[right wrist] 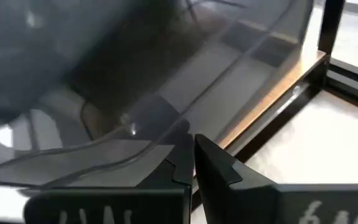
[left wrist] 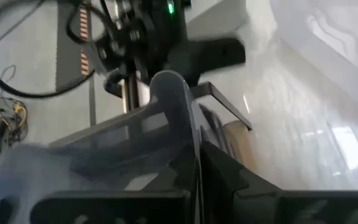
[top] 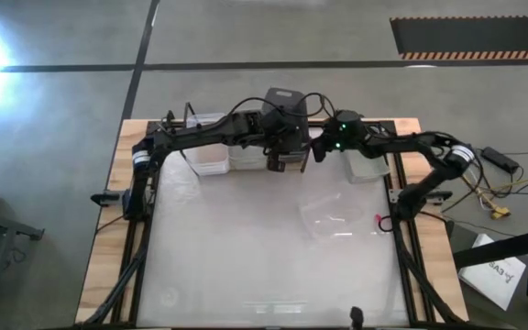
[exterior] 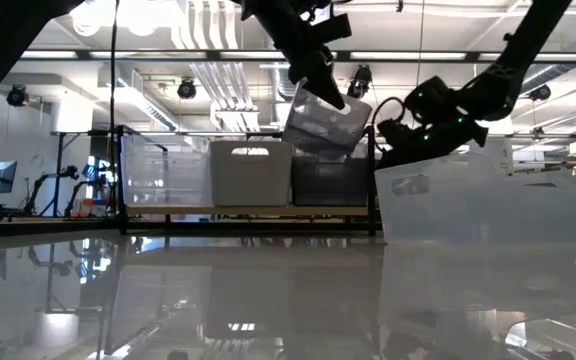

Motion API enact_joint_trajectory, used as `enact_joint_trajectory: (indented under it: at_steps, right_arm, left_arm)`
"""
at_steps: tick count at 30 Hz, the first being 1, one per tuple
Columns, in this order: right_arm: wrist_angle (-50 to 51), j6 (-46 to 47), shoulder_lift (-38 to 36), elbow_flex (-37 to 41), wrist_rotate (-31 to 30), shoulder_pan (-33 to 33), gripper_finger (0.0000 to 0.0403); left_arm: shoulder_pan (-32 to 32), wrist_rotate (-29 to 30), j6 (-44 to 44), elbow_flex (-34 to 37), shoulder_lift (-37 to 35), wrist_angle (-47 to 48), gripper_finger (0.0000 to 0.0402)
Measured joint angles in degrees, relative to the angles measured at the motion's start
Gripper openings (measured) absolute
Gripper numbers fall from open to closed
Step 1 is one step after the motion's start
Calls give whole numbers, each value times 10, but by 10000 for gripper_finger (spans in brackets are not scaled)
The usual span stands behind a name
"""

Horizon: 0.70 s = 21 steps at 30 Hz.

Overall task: Stack baskets on shelf by color
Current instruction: Stack the black bin on top of the black bin on the shelf

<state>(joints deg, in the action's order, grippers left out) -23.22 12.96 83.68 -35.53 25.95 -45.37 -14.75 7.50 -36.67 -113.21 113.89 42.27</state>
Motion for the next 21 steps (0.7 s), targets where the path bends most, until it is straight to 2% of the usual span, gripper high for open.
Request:
enact_joint_trajectory:
  at_steps: [6, 21]
  right_arm:
    - [6, -1, 32, -29, 21, 0, 8]
    - [8, 0, 11, -35, 26, 0, 8]
  left_arm:
    - [-10, -15, 3, 9, -1, -22, 0]
    - [-40, -45, 63, 74, -6, -79, 0]
